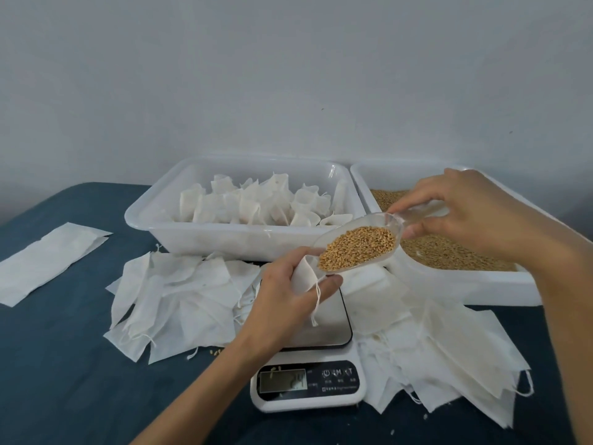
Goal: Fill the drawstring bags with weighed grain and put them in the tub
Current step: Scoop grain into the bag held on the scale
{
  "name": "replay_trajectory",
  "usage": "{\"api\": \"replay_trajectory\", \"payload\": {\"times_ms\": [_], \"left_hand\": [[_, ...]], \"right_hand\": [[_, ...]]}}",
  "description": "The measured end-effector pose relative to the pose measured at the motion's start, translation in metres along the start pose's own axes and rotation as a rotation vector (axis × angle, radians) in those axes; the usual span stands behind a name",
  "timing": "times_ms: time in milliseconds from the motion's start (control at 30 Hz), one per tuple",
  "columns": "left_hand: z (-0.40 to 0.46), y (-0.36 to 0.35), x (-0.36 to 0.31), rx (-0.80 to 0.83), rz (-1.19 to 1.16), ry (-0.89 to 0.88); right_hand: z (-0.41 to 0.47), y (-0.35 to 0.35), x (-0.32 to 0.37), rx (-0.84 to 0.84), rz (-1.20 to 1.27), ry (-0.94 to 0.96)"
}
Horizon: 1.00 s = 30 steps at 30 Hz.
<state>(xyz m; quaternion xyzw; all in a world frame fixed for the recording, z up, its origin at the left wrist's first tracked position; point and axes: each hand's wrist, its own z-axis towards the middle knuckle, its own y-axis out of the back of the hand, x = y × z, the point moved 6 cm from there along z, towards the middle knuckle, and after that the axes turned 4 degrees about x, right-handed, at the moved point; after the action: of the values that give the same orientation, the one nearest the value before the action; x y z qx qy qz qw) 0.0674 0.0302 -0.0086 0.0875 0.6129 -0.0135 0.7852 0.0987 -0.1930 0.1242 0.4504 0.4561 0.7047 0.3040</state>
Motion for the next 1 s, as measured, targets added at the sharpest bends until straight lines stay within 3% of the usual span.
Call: {"api": "replay_trajectory", "payload": {"times_ms": [367,533,700,867,1000], "left_hand": [[0.003,0.008,0.007,-0.073,0.100,0.013],[0.004,0.007,0.008,-0.068,0.026,0.031],[0.003,0.011,0.005,-0.106,0.140,0.069],[0.002,0.011,-0.003,-0.127,0.227,0.043],[0.000,0.005,-0.003,-0.059,0.259,0.018]], "right_hand": [[0.001,-0.011,0.012,-0.008,-0.058,0.040],[0.001,-0.014,0.013,-0.016,-0.069,0.069],[-0.006,-0.013,0.009,-0.032,0.022,0.043],[-0.008,-0.014,0.009,-0.029,-0.034,0.035],[-0.008,-0.008,0.010,-0.077,-0.068,0.045]]}}
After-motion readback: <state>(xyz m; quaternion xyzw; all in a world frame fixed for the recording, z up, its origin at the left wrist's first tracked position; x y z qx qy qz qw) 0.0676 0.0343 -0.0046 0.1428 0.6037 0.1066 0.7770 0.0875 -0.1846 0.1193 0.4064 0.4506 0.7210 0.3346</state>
